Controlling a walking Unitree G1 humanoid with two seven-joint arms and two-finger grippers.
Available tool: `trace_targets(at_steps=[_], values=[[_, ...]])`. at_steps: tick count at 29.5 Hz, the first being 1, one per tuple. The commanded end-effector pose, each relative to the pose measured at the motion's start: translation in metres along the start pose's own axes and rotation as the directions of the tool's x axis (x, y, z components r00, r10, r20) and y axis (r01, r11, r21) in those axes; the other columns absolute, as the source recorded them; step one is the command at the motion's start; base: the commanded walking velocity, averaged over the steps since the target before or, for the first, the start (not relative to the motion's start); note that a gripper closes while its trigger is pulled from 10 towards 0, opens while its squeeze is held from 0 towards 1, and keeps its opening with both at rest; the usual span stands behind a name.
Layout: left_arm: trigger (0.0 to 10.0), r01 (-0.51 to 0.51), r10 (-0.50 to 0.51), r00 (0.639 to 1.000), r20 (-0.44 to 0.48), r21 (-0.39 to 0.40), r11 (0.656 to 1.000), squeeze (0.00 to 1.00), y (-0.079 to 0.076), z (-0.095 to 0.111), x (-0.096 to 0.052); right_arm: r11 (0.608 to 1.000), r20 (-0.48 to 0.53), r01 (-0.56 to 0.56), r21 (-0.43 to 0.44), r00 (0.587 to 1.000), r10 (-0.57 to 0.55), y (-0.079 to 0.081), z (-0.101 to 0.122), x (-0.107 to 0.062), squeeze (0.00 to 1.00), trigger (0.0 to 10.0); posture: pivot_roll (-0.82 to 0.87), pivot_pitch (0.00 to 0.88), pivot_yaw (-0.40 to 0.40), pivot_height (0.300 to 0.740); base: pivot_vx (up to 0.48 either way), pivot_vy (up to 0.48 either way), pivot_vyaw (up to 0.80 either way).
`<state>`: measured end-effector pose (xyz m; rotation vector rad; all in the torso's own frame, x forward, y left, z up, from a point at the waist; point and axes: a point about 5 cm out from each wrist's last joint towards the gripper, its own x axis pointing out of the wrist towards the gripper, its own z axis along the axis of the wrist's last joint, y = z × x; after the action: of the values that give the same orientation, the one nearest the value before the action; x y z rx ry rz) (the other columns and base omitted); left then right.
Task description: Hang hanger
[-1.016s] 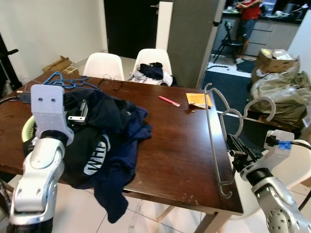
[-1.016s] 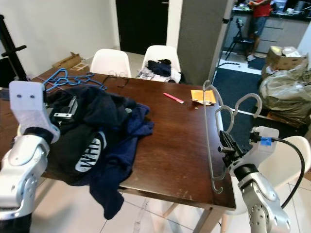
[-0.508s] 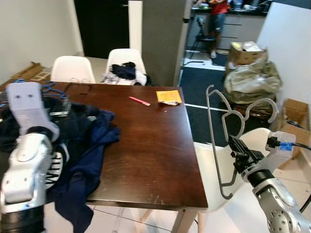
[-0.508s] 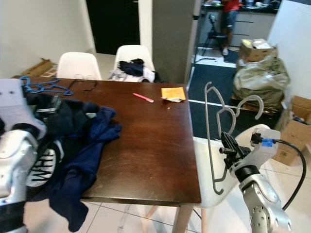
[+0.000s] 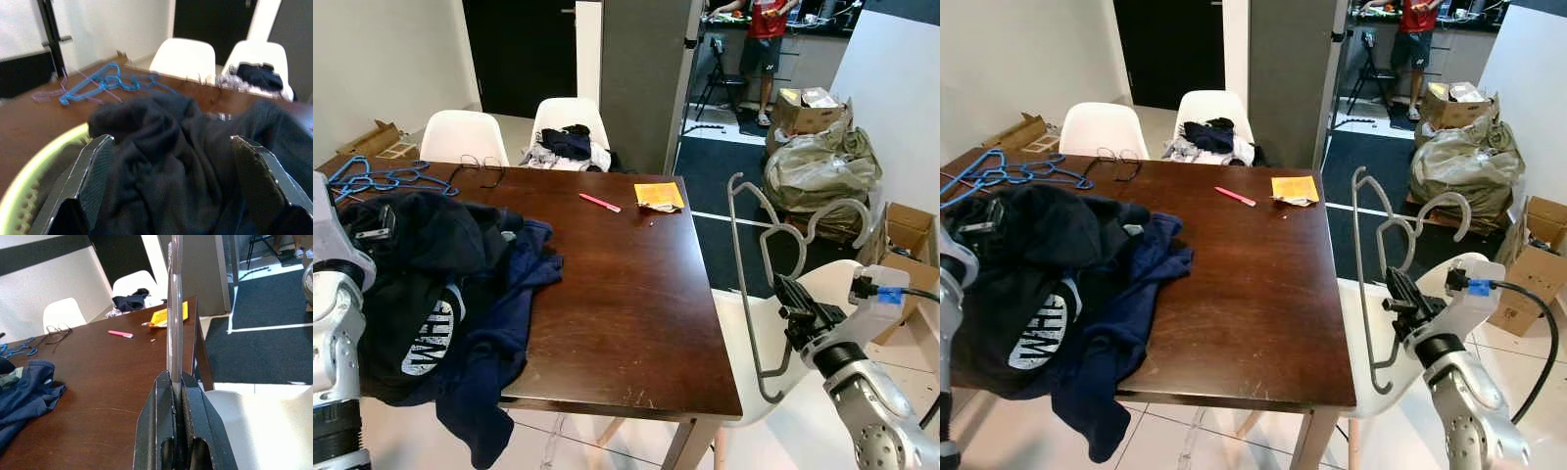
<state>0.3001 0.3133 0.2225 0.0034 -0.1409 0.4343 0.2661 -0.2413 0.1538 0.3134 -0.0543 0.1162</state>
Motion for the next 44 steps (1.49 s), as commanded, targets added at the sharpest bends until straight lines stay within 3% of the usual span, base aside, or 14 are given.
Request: trace_targets(at_steps=[1, 6, 15, 17, 27, 33, 41, 42, 43, 44], values=[[10.0, 0.018, -0.018, 1.0, 0.005, 0.0, 1.0, 0.0, -0.004, 0.002, 0.005, 1.0, -0.005, 0.005, -0.003, 1.0, -0.005, -0.003, 0.002, -0.002, 0.0, 10.0, -0.03, 0.019, -0.063, 0.74, 0.0, 0.0, 0.0], [10.0, 0.05, -0.05, 0.999, 0.002, -0.009, 0.999, 0.0, -0.013, 0.002, 0.015, 1.0, -0.012, 0.012, -0.019, 1.0, -0.012, -0.006, 0.003, -0.005, 0.0, 10.0, -0.04, 0.023, -0.063, 0.74, 0.0, 0.0, 0.0], [10.0, 0.123, -0.123, 0.992, 0.006, -0.009, 0.992, 0.0, -0.029, 0.003, 0.017, 0.999, -0.017, 0.022, -0.032, 1.0, -0.023, -0.008, 0.004, -0.008, 0.0, 10.0, -0.04, 0.026, -0.062, 0.74, 0.0, 0.0, 0.0], [10.0, 0.16, -0.161, 0.986, 0.035, 0.04, 0.986, 0.0, -0.037, 0.005, 0.013, 0.999, -0.021, 0.022, -0.032, 1.0, -0.023, -0.008, 0.003, -0.007, 0.0, 10.0, -0.04, 0.028, -0.062, 0.74, 0.0, 0.0, 0.0], [10.0, 0.182, -0.184, 0.983, 0.03, 0.06, 0.982, 0.0, -0.04, 0.0, 0.003, 1.0, -0.024, 0.02, -0.021, 0.999, -0.021, -0.007, 0.002, -0.005, 0.0, 10.0, -0.03, 0.028, -0.058, 0.74, 0.0, 0.0, 0.0], [10.0, 0.187, -0.182, 0.982, -0.056, 0.092, 0.978, 0.0, -0.039, -0.023, -0.007, 1.0, -0.02, 0.019, -0.011, 1.0, -0.019, -0.006, 0.002, -0.004, 0.0, 10.0, -0.02, 0.025, -0.052, 0.74, 0.0, 0.0, 0.0], [10.0, 0.192, -0.184, 0.979, -0.081, 0.105, 0.976, 0.0, -0.04, -0.028, -0.009, 1.0, -0.017, 0.018, -0.008, 1.0, -0.019, -0.005, 0.002, -0.004, 0.0, 10.0, -0.02, 0.021, -0.05, 0.74, 0.0, 0.0, 0.0], [4.2, 0.191, -0.183, 0.98, -0.076, 0.112, 0.975, 0.0, -0.039, -0.027, -0.009, 1.0, -0.015, 0.019, -0.007, 1.0, -0.019, -0.005, 0.002, -0.004, 0.0, 10.0, -0.02, 0.021, -0.05, 0.74, 0.0, 0.0, 0.0], [0.0, 0.19, -0.184, 0.981, -0.064, 0.11, 0.976, 0.0, -0.039, -0.025, -0.009, 1.0, -0.014, 0.019, -0.008, 1.0, -0.019, -0.004, 0.002, -0.004, 0.0, 10.0, -0.02, 0.021, -0.05, 0.74, 0.0, 0.0, 0.0], [0.0, 0.19, -0.184, 0.981, -0.064, 0.11, 0.976, 0.0, -0.039, -0.025, -0.009, 1.0, -0.014, 0.019, -0.008, 1.0, -0.019, -0.004, 0.002, -0.004, 0.0, 10.0, -0.02, 0.021, -0.05, 0.74, 0.0, 0.0, 0.0]])
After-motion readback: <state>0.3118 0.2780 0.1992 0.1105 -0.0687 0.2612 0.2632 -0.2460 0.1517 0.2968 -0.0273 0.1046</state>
